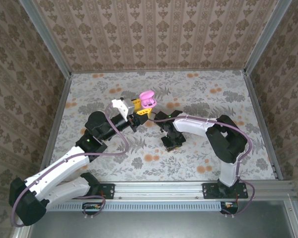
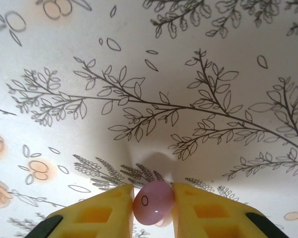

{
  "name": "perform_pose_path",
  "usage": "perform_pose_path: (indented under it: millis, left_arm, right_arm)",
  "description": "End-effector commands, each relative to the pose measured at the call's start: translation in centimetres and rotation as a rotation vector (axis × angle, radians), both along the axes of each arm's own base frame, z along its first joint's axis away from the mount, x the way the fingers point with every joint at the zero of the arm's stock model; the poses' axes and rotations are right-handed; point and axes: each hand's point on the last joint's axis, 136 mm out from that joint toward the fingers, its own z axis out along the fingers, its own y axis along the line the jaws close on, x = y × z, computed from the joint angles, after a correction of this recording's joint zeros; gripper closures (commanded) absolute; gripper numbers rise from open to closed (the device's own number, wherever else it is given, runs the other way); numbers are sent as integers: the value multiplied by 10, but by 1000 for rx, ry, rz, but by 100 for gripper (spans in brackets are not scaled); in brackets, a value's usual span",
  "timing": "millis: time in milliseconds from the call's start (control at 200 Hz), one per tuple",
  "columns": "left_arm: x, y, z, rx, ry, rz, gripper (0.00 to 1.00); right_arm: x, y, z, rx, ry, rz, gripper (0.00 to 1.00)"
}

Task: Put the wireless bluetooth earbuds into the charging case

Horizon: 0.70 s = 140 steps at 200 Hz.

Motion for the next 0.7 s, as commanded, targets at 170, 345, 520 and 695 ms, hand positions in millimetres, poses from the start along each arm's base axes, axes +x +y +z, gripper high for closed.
perform_pose_path:
  millis: [170, 345, 520, 695]
  left_arm:
    - [-2, 2, 10, -14, -14, 5, 64]
    - [-1, 2, 11, -13, -15, 5, 64]
    - [-1, -1, 11, -9, -17, -1, 64]
    - [-1, -2, 11, -6, -20, -3, 64]
  right_arm:
    - [-5, -9, -10, -48, 43, 209, 71]
    - [-1, -9, -9, -51, 35, 257, 68]
    - [4, -8, 6, -37, 3, 181, 60]
    - [8, -16, 33, -49, -83, -23, 50]
